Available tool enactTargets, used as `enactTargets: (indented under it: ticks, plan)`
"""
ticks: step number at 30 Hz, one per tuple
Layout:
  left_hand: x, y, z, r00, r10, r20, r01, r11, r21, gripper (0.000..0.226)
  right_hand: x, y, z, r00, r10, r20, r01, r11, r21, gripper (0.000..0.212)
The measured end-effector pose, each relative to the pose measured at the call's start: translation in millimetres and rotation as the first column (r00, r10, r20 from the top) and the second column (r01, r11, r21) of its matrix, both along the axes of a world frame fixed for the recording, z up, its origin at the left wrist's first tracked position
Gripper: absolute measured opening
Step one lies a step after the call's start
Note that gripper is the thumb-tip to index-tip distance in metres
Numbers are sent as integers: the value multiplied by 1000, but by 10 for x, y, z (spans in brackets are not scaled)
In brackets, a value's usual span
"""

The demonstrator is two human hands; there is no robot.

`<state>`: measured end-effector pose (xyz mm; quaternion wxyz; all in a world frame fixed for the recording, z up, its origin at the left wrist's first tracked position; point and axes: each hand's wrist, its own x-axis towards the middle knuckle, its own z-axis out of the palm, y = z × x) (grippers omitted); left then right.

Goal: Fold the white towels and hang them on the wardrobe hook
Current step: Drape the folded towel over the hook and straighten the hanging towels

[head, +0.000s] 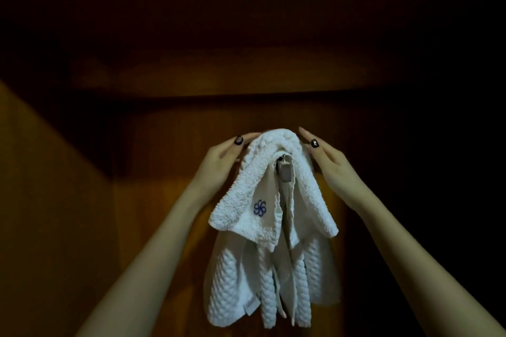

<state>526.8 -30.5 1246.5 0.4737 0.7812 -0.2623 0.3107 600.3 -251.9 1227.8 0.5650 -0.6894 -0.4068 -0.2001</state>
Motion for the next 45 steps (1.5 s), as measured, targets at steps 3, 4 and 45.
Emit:
enactTargets:
  ticks: [3, 4, 45]
  plan:
    - [-183, 37, -187, 994, 21, 109, -32, 994, 101, 39, -294, -145, -117, 996, 35, 84, -36, 999, 5, 42]
    - [-220, 17, -261, 992, 29, 126, -48, 988, 146, 45, -372, -188, -166, 994, 75, 81, -73, 997, -30, 50]
    - [179, 265, -2867, 699, 690, -190, -715, 676, -177, 40, 158, -208, -2327, 861, -509, 25, 509, 859, -61, 96]
